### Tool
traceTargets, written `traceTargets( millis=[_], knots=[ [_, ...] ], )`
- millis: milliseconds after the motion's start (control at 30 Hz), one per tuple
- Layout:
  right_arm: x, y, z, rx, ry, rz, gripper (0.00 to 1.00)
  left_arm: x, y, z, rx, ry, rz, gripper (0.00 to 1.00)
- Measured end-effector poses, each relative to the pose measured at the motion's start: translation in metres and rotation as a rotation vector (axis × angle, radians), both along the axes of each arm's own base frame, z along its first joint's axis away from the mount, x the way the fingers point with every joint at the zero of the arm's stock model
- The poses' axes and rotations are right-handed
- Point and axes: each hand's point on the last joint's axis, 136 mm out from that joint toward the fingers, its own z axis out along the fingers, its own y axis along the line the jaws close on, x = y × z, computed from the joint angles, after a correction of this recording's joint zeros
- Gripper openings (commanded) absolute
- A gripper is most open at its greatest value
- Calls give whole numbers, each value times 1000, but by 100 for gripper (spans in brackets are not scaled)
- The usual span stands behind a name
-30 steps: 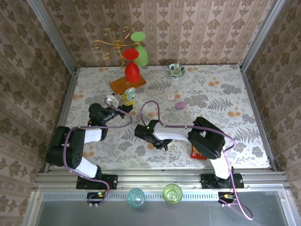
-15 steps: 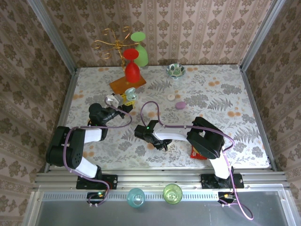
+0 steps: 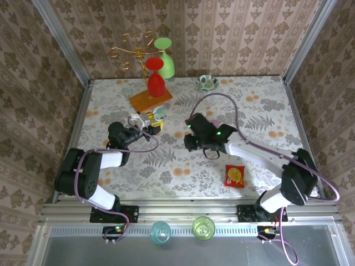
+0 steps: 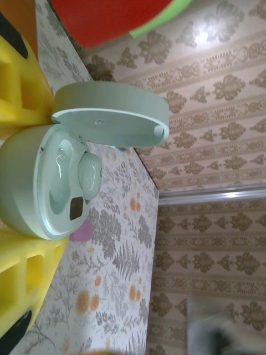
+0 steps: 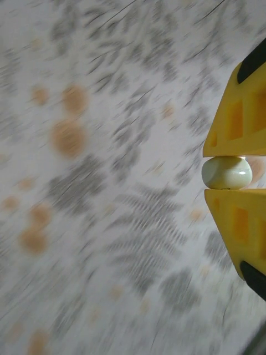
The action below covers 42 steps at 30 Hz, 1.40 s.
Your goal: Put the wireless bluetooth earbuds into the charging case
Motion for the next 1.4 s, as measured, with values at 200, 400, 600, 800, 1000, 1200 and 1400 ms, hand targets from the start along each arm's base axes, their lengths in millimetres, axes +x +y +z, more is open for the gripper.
traceTargets(
  millis=[200,400,600,800,1000,1200,1400],
  knots=[
    [26,25,67,357,-115,74,16,-13,-21,10,-6,-29,-86,19],
    [30,40,110,556,-176,152,14,-21,-40,17,-10,-46,-158,19],
    [27,49,123,623,-186,197,14,-26,-52,20,-13,-51,-201,19],
    [30,50,121,623,-191,193,14,-29,-55,20,-18,-43,-218,19],
    [35,48,115,603,-191,168,14,-31,-57,20,-19,-41,-227,19],
    [39,50,99,579,-159,156,14,-31,-58,20,-19,-37,-222,19],
    [40,50,97,575,-157,154,15,-29,-57,20,-20,-35,-211,19]
  ],
)
